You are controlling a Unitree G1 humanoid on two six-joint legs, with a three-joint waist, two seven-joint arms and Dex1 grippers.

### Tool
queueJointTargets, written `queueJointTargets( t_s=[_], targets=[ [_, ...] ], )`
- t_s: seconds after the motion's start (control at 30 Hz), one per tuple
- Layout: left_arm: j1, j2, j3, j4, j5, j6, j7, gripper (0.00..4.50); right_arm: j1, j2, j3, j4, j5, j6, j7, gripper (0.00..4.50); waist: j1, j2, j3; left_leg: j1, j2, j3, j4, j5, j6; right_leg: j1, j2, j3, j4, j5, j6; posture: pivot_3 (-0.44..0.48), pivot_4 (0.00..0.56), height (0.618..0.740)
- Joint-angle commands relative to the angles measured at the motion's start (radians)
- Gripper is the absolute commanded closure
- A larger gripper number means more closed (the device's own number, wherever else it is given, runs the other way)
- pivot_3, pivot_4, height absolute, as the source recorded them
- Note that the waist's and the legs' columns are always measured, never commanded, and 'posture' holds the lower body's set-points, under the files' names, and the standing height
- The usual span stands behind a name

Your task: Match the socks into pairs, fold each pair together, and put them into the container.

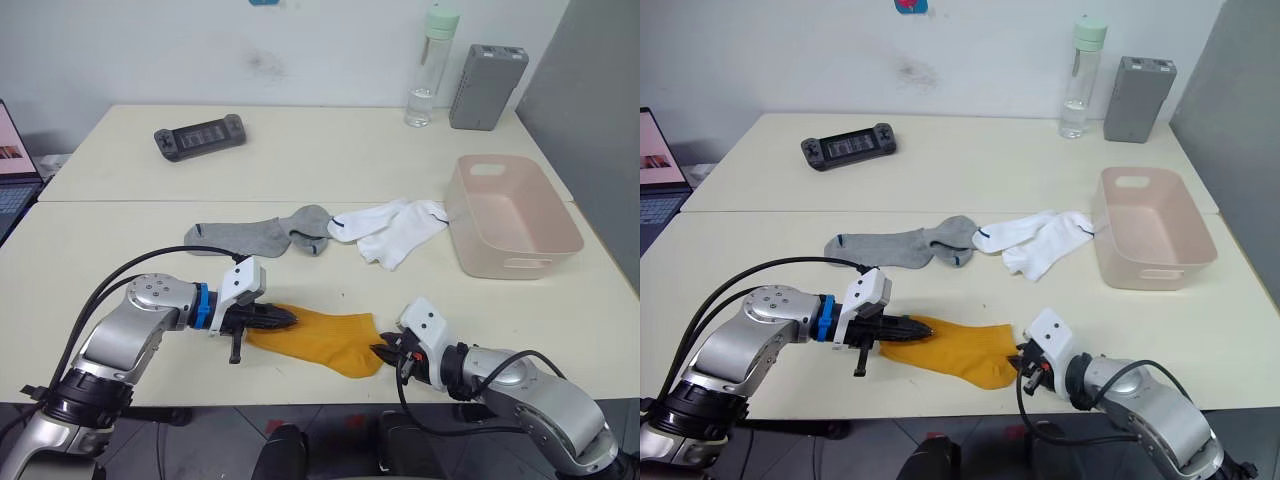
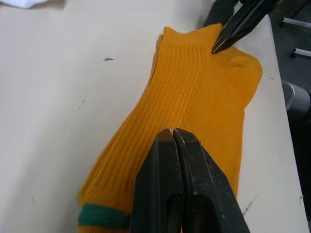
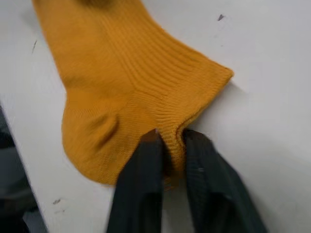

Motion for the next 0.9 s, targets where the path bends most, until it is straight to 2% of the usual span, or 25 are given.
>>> queueJointTargets(
  t_s=[0.03, 0.17, 0.3, 0.57, 0.7, 0.9],
  targets=[
    [-0.012, -0.01, 0.007, -0.012, 0.001, -0.009, 0.005, 4.5, 0.002, -0.023, -0.034, -0.037, 0.014, 0.005, 0.03, 4.46, 0.002, 0.0, 0.0, 0.0, 0.0, 0.0, 0.0, 0.0, 0.0, 0.0, 0.0, 0.0, 0.0, 0.0, 0.0, 0.0, 0.15, 0.74],
    [-0.032, -0.038, -0.015, -0.037, 0.006, 0.011, 0.019, 4.5, -0.011, -0.049, -0.138, -0.036, 0.085, 0.034, 0.079, 4.46, 0.005, 0.0, 0.0, -0.001, 0.0, 0.0, 0.0, 0.0, 0.0, 0.0, 0.0, 0.0, 0.0, 0.0, 0.0, 0.0, 0.15, 0.74],
    [-0.079, -0.095, -0.066, -0.045, 0.03, 0.032, 0.05, 4.5, -0.048, -0.157, -0.209, -0.005, 0.135, 0.041, 0.196, 4.46, 0.005, 0.0, 0.001, -0.001, -0.001, 0.0, 0.001, 0.0, 0.0, 0.0, -0.001, 0.0, 0.0, 0.0, 0.0, 0.0, 0.15, 0.74],
    [-0.165, -0.184, -0.191, -0.011, 0.107, 0.06, 0.08, 4.5, -0.183, -0.287, -0.238, 0.11, 0.183, 0.03, 0.386, 4.46, 0.0, 0.0, 0.001, 0.0, -0.001, 0.001, 0.001, 0.0, 0.0, 0.0, 0.0, 0.0, 0.0, 0.001, 0.0, 0.0, 0.15, 0.74],
    [-0.165, -0.206, -0.21, -0.006, 0.119, 0.075, 0.091, 4.5, -0.228, -0.278, -0.228, 0.133, 0.208, 0.051, 0.407, 4.46, 0.001, 0.0, 0.001, -0.001, -0.001, 0.0, 0.001, 0.0, 0.0, 0.0, 0.0, 0.0, 0.0, 0.001, 0.0, 0.0, 0.15, 0.74],
    [-0.143, -0.184, -0.208, 0.003, 0.142, 0.057, 0.087, 4.5, -0.248, -0.242, -0.241, 0.123, 0.271, 0.102, 0.396, 4.46, 0.003, -0.001, 0.001, -0.001, -0.001, 0.0, 0.001, 0.0, 0.0, 0.0, 0.0, 0.0, 0.0, 0.001, 0.0, 0.0, 0.15, 0.74]
  ],
)
